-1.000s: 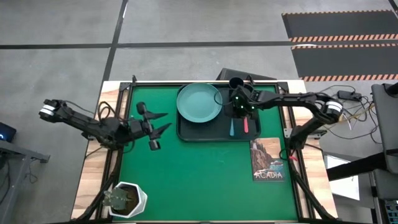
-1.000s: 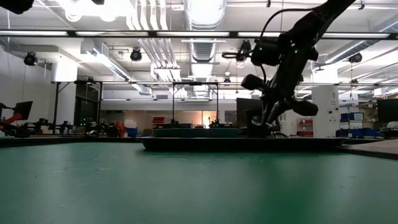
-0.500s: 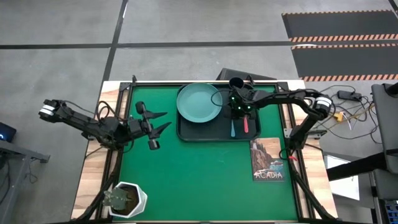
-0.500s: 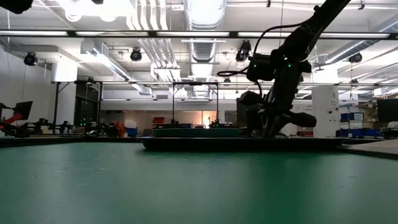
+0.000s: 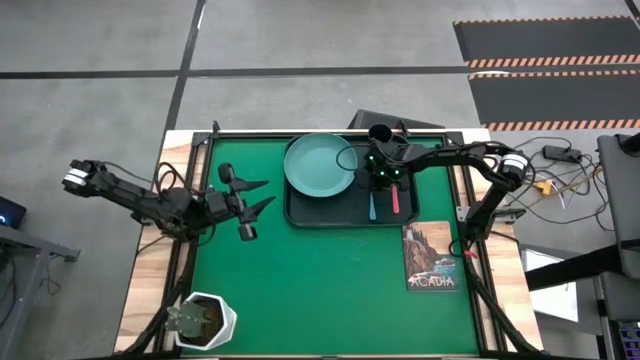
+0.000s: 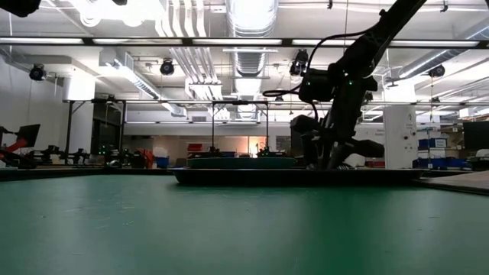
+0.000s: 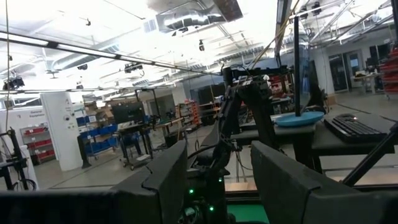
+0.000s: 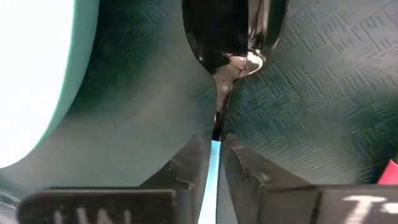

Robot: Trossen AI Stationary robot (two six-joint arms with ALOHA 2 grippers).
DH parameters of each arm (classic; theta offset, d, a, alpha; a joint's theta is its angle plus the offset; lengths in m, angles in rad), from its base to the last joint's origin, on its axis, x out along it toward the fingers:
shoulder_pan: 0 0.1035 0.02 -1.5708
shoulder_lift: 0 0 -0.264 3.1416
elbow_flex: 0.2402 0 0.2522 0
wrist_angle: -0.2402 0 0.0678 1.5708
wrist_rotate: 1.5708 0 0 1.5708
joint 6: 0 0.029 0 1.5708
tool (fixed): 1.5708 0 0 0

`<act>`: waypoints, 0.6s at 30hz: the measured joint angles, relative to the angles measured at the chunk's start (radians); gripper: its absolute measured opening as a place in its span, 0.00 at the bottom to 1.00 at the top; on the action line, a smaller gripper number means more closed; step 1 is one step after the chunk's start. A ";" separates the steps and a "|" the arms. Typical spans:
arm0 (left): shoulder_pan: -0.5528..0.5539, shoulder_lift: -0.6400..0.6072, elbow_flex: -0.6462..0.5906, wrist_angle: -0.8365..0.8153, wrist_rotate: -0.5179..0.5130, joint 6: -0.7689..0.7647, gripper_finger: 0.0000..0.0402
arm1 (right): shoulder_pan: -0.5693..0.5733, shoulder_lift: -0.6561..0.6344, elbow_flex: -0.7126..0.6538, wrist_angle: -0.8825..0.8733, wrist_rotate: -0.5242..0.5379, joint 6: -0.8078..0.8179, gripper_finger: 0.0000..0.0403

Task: Pick and place plate/cup/fork/spoon on tray
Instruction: Put the blue spoon on the black serving tray to the right of the green plate, then return to Home Position

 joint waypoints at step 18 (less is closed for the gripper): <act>0.000 0.001 0.000 -0.001 0.000 -0.002 0.40 | 0.036 -0.190 -0.001 -0.056 0.054 -0.105 0.28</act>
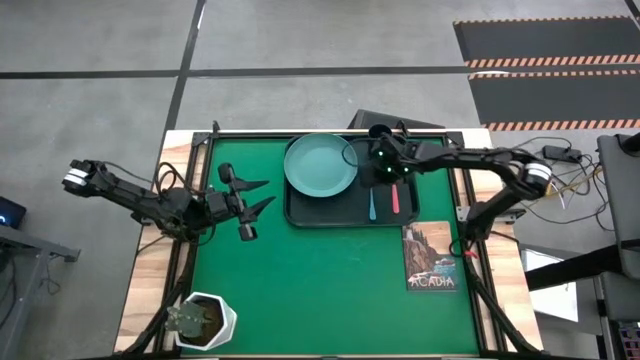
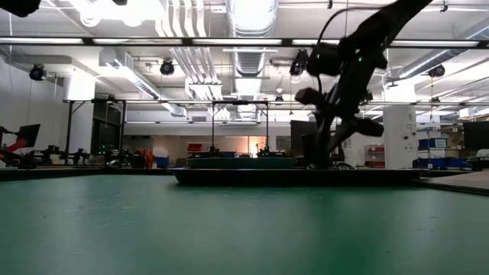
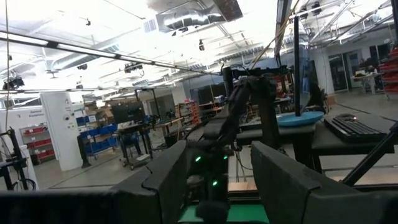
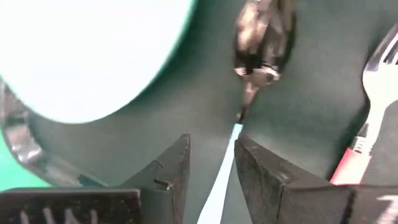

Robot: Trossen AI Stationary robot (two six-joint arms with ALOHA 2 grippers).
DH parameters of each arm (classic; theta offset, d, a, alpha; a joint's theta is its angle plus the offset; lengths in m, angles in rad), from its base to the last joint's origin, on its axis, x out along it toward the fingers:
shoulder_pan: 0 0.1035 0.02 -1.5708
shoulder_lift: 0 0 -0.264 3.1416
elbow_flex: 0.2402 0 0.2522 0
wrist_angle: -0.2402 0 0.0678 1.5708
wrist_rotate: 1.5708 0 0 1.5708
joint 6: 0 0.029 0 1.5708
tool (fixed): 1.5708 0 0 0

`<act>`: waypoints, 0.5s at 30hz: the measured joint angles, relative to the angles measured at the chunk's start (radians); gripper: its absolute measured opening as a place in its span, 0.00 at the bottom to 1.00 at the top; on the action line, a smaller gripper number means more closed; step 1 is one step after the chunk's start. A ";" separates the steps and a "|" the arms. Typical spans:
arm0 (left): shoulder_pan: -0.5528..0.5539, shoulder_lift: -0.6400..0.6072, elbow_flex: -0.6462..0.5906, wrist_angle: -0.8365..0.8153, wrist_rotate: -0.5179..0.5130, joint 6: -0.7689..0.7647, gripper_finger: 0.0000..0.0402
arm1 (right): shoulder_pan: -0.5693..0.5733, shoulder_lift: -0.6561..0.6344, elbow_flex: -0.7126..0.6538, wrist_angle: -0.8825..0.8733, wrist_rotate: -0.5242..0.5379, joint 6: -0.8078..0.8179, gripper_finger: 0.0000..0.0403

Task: Pick and place plate/cup/fork/spoon on tray
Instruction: Return to Home Position

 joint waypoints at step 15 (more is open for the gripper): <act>0.000 0.014 0.000 0.000 0.000 0.000 0.40 | 0.396 -0.056 0.000 -0.043 0.245 0.027 0.14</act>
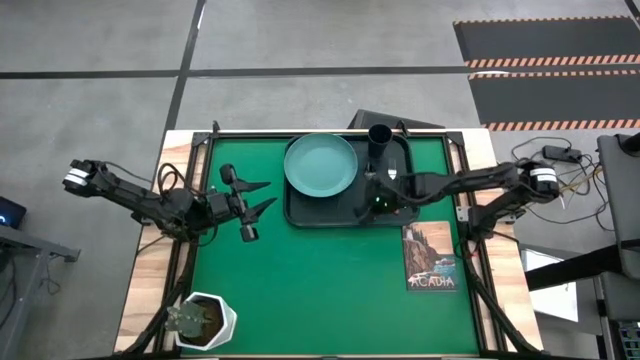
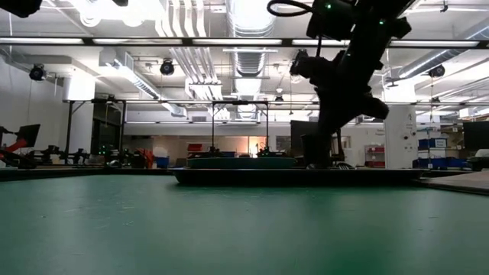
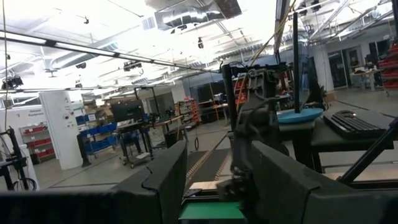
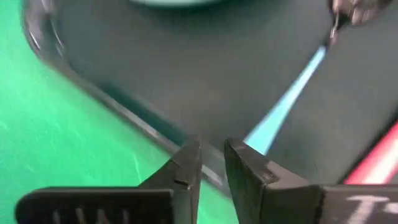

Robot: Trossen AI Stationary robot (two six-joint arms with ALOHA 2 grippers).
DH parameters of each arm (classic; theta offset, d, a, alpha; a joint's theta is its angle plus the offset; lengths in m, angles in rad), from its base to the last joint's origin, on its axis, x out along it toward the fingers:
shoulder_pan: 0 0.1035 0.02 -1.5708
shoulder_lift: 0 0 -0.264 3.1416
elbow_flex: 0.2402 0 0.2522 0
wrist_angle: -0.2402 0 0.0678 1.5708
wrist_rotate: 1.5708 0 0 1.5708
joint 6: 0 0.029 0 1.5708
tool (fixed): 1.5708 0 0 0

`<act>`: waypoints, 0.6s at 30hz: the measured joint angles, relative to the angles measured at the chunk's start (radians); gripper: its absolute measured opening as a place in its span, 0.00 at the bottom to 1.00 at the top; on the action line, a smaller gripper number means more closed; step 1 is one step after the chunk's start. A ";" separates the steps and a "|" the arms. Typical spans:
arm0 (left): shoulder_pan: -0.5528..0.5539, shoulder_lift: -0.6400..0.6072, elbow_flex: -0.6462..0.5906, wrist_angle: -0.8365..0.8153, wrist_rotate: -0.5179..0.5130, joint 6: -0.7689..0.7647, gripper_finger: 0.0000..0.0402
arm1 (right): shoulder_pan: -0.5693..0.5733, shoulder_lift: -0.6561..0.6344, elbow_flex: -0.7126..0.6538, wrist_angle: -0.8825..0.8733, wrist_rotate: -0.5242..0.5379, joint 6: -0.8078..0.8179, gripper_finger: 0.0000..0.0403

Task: Pick and place plate/cup/fork/spoon on tray
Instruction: Return to Home Position

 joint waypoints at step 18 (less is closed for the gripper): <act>0.000 0.002 0.000 -0.023 0.000 0.000 0.40 | 0.261 -0.043 -0.001 -0.063 0.230 -0.238 0.02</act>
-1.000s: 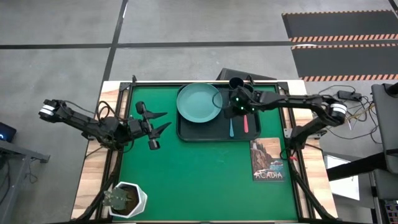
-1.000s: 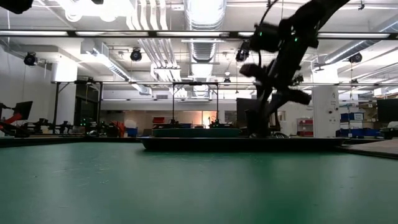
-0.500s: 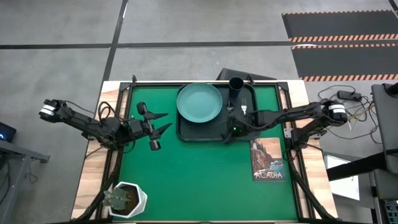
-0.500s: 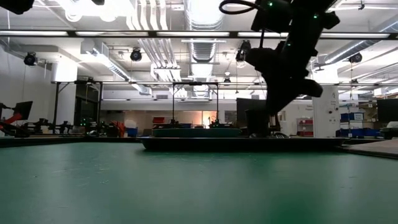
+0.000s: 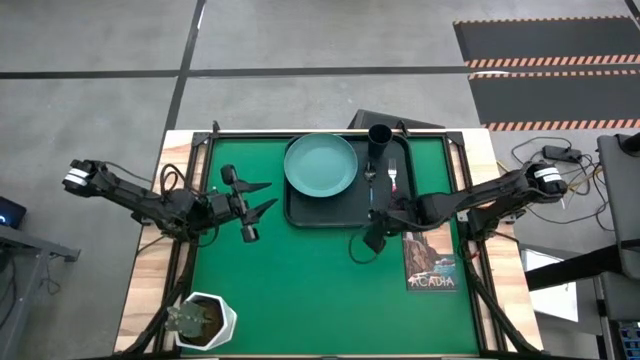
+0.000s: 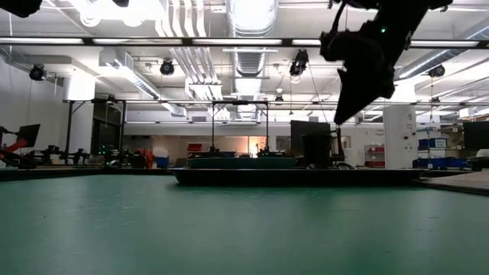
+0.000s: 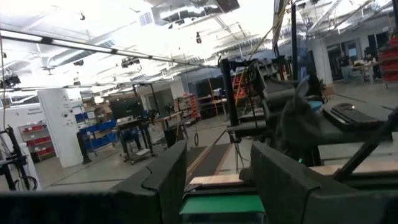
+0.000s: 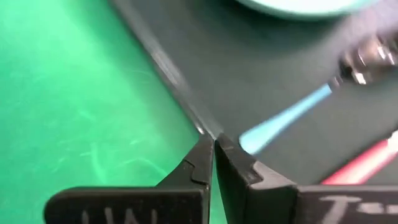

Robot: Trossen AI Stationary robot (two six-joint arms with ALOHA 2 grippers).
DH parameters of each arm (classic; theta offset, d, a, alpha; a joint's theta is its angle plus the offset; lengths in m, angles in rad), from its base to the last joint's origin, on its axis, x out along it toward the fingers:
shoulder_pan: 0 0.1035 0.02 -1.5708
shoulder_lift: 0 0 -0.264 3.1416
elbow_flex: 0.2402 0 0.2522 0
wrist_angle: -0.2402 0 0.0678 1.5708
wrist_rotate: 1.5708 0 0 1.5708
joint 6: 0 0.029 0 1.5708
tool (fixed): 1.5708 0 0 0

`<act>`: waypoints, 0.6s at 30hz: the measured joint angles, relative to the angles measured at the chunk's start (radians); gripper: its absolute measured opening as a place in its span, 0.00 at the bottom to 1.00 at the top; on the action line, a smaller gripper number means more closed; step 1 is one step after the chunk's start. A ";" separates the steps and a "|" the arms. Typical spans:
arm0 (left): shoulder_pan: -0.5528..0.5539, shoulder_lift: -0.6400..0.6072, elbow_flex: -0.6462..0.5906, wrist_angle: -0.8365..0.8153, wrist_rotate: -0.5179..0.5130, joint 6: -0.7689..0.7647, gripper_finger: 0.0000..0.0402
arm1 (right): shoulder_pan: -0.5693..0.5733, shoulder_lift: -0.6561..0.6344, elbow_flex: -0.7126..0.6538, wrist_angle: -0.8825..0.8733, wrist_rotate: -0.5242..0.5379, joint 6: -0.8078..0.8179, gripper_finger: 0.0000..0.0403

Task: Pick and place plate/cup/fork/spoon on tray
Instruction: Return to Home Position

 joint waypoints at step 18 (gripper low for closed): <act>0.000 -0.003 0.000 -0.029 -0.011 0.031 0.40 | 0.122 -0.042 -0.091 0.365 0.052 -0.375 0.02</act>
